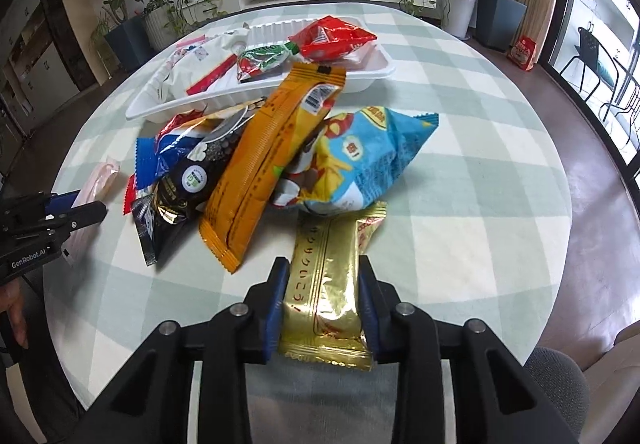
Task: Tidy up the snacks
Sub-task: 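Grasp the pale pink long packet with left tool while right tool grasps gold bar, then carry the pale pink packet over the tray with left tool while right carries gold bar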
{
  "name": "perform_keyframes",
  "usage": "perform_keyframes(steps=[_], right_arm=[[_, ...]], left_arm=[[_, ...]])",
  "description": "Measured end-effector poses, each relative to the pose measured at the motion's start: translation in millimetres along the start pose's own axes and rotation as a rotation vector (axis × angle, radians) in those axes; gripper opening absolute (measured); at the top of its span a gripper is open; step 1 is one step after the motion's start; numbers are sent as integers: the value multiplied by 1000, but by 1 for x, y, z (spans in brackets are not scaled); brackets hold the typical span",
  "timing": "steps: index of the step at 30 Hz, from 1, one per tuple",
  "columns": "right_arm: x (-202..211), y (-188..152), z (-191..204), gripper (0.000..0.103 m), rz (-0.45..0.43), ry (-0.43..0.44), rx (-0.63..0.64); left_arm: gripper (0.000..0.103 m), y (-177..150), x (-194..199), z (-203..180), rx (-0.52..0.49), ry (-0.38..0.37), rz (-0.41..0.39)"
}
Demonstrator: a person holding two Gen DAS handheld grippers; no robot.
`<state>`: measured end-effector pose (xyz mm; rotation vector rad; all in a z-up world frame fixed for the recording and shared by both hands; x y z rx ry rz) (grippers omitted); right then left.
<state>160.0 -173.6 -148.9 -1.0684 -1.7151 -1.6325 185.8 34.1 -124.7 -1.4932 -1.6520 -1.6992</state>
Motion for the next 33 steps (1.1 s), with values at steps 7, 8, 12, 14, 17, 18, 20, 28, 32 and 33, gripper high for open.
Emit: perform_keyframes(steps=[7, 8, 12, 14, 17, 18, 20, 28, 32, 33], right_arm=[[8, -9, -9, 34, 19, 49, -38], [10, -11, -10, 34, 21, 60, -45], [20, -17, -13, 34, 20, 93, -66], [26, -17, -15, 34, 17, 114, -82], [31, -15, -17, 34, 14, 144, -104], [33, -14, -18, 34, 13, 151, -109], [36, -13, -20, 34, 15, 187, -134], [47, -3, -38, 34, 20, 289, -237], [52, 11, -59, 34, -5, 284, -277], [53, 16, -65, 34, -9, 282, -288]], left_arm=[[27, -2, 3, -1, 7, -27, -2], [27, -3, 3, -1, 7, -29, -2], [25, -4, 5, -2, 12, -37, -5], [24, -5, 6, -2, 19, -46, -11], [24, -6, 8, -4, 33, -68, -19], [24, -6, 9, -4, 40, -78, -24], [23, -6, 13, -5, 63, -112, -40], [23, 8, 44, -3, 127, -214, -120], [23, 26, 61, 2, 134, -228, -165], [23, 32, 64, 4, 135, -229, -174]])
Point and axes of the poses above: each gripper's, at about its wrist camera, not at the fingertips, and x roughly against the way its jaws point, z to its left, y to its top, the point moved 7 cm from there along -x, roughly the way its jaws point, and after that the axes turned 13 degrees about -y, right-handed, at the moved point
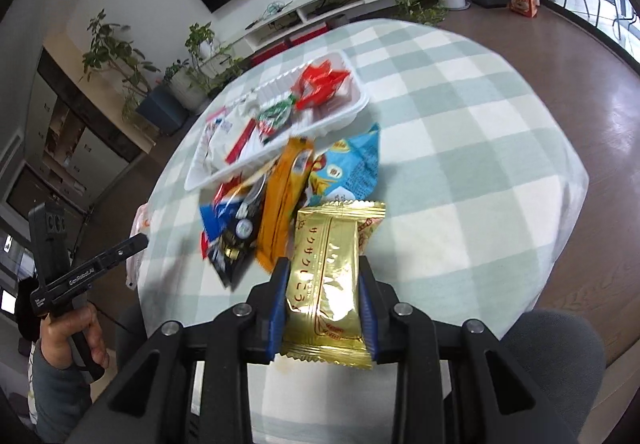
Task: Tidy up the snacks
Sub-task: 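Carry the pale pink packet over the tray with left tool while right carries gold bar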
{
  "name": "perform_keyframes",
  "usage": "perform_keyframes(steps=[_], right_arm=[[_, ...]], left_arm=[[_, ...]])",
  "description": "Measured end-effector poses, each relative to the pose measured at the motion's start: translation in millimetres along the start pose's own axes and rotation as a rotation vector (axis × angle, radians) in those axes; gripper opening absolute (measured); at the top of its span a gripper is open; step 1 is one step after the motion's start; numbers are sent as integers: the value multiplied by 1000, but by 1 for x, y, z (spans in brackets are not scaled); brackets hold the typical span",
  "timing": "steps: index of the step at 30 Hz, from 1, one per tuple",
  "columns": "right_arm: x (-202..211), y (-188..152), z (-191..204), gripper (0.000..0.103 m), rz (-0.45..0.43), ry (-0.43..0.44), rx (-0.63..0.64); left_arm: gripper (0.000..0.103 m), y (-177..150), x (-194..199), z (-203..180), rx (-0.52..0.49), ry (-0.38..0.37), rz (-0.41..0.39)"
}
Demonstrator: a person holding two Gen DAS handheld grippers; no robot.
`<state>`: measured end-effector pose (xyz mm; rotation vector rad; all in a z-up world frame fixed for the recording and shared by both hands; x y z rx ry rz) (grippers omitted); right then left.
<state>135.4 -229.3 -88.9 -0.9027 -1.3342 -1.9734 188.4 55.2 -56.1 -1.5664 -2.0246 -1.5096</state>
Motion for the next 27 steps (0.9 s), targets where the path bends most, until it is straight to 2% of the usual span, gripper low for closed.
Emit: perform_keyframes(steps=[9, 15, 22, 27], right_arm=[[30, 45, -4, 34, -81, 50, -18], [30, 98, 29, 34, -169, 77, 74], [-14, 153, 97, 34, -198, 84, 248], [-75, 163, 116, 34, -113, 65, 295]], left_arm=[[23, 56, 0, -2, -3, -35, -70], [23, 97, -18, -3, 13, -64, -105], [23, 133, -64, -2, 11, -44, -105], [23, 139, -103, 4, 24, -37, -80]])
Point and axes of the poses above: each gripper's, at about its wrist camera, not at the fingertips, and x roughly against the way its jaws point, z to its left, y to its top, the point moved 7 cm from there along -x, roughly the way its jaws point, and after that the axes turned 13 degrees about -y, right-handed, at the moved point
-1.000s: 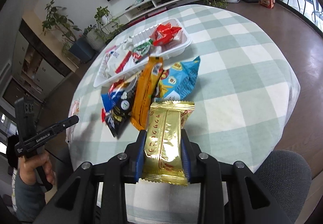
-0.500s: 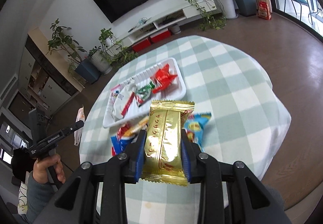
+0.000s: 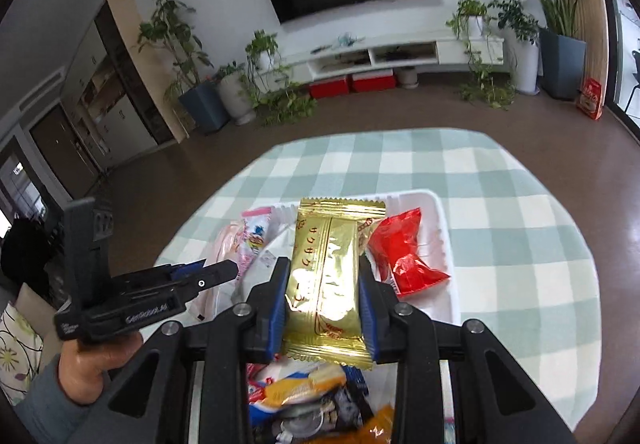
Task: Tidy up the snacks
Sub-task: 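Carry the pale pink packet over the tray with left tool while right carries gold bar, then release the pale pink packet into the tray with left tool while right releases gold bar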
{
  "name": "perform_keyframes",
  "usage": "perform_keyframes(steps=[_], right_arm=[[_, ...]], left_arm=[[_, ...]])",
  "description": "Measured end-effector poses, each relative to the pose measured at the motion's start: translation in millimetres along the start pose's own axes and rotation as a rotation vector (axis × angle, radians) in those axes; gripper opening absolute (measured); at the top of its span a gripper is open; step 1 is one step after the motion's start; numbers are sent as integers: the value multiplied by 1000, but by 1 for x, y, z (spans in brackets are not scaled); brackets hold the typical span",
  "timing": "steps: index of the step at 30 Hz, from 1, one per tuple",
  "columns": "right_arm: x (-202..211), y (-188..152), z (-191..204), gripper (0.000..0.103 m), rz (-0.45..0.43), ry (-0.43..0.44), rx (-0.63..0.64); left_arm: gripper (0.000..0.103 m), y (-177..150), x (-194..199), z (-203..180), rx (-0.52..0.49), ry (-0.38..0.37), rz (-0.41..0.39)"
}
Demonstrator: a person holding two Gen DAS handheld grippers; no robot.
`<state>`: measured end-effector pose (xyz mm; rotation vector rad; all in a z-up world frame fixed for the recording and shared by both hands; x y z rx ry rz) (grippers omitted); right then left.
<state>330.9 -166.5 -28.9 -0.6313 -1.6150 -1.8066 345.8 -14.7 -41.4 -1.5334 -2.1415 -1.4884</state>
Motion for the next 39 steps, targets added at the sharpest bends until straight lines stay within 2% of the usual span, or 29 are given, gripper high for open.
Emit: perform_keyframes(steps=[7, 14, 18, 25, 39], right_arm=[[-60, -20, 3, 34, 125, -26, 38], [-88, -42, -4, 34, 229, -76, 43], [-94, -55, -3, 34, 275, -91, 38], [-94, -62, 2, 34, 283, -104, -5], [-94, -61, 17, 35, 261, -120, 1]], left_arm=[[23, -15, -46, -2, -59, 18, 84], [24, -24, -66, 9, -122, 43, 136], [24, -23, -71, 13, -172, 56, 139], [25, -20, -75, 20, -209, 57, 144], [27, -13, -78, 28, -211, 59, 149]])
Point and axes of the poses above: each gripper's, at about its wrist camera, not at the fingertips, and x roughly against the way its jaws point, z to its left, y to its top, the point moved 7 cm from there along -x, roughly the way its jaws point, and after that the axes turned 13 degrees about -y, right-handed, at the moved point
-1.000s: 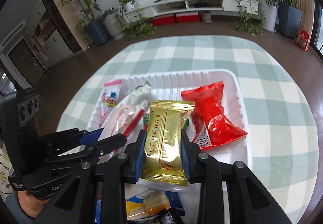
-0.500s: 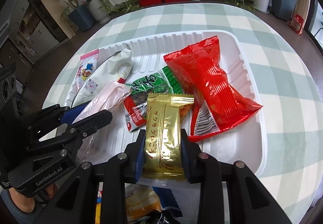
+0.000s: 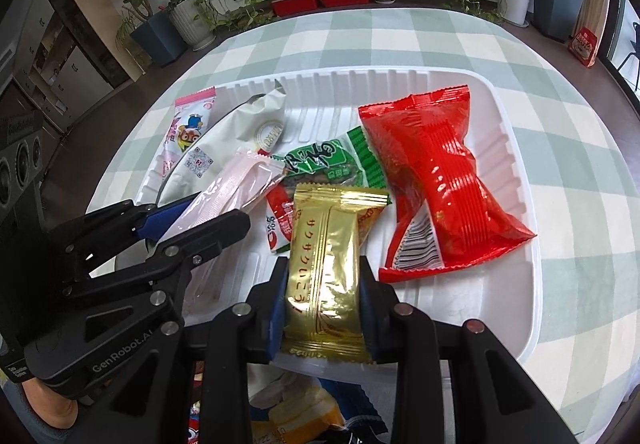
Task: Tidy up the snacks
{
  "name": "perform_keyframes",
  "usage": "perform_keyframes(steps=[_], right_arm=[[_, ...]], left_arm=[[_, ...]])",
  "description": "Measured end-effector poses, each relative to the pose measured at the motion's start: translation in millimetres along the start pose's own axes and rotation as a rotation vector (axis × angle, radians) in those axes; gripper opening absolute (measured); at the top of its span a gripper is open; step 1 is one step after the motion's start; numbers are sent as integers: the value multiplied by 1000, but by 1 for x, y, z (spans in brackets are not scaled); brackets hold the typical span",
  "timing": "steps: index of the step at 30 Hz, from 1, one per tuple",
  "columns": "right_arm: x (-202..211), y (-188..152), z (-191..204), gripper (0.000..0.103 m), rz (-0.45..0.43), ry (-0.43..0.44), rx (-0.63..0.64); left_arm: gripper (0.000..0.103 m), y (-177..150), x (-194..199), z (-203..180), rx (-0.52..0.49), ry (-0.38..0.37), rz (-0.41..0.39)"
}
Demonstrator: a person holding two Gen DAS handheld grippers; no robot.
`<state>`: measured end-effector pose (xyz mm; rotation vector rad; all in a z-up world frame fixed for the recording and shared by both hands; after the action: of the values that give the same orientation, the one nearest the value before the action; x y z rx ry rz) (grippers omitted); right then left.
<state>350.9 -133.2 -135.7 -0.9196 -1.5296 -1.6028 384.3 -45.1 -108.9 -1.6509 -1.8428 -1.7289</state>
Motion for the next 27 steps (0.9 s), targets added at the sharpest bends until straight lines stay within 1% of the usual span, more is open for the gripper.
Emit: perform_keyframes(steps=[2, 4, 6, 9, 13, 18, 20, 21, 22, 23, 24, 25, 26, 27], right_arm=[[2, -2, 2, 38, -5, 1, 8], [4, -2, 2, 44, -12, -15, 15], [7, -1, 1, 49, -22, -20, 16], [14, 1, -2, 54, -35, -23, 15], [30, 3, -5, 57, -64, -17, 6], [58, 6, -6, 68, -111, -7, 10], [73, 5, -7, 72, -134, 2, 13], [82, 3, -9, 74, -148, 14, 4], [94, 1, -12, 75, -167, 39, -18], [104, -1, -16, 79, -183, 67, -43], [115, -5, -21, 85, -201, 100, -73], [129, -11, -28, 89, -230, 145, -120], [139, -16, -34, 96, -255, 174, -156], [150, -22, -42, 100, -283, 197, -192]], left_arm=[[28, -1, 1, -2, -5, 7, 1], [28, -2, 5, -4, -6, 16, 0], [30, -1, 8, -5, -4, 23, -11], [35, 1, 15, -7, 4, 34, -25], [51, 5, 33, -9, 20, 57, -65], [70, 10, 62, -16, 30, 68, -122], [85, 10, 77, -21, 28, 69, -146], [90, 9, 85, -25, 20, 66, -156], [98, 8, 92, -29, 8, 64, -164], [102, 5, 100, -35, -10, 64, -172], [102, 2, 107, -41, -29, 59, -179], [103, -2, 115, -47, -49, 51, -193], [103, -6, 123, -54, -67, 41, -216], [103, -11, 131, -61, -80, 29, -241]])
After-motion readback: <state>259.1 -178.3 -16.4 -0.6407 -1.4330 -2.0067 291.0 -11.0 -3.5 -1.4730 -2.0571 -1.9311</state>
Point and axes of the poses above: each gripper's, at about its wrist camera, not at the fingertips, and x roughly against the way its jaws point, z to its left, y to its top, the point moved 7 cm from there along -x, roughly the way its jaws point, and after that the axes turned 13 degrees about -y, right-handed, at the moved point
